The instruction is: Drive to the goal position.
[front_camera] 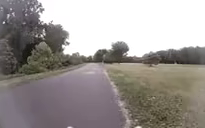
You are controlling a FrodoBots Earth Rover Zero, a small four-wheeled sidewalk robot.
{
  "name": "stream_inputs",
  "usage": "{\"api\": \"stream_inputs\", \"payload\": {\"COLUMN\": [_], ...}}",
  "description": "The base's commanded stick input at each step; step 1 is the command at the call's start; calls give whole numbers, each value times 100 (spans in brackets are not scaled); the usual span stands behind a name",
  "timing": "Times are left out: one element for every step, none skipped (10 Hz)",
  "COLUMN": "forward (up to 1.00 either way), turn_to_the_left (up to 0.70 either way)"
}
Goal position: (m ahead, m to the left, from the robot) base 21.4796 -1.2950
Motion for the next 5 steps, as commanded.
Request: {"api": "stream_inputs", "payload": {"forward": [70,70,70,70,70], "turn_to_the_left": [0,0,0,0,0]}}
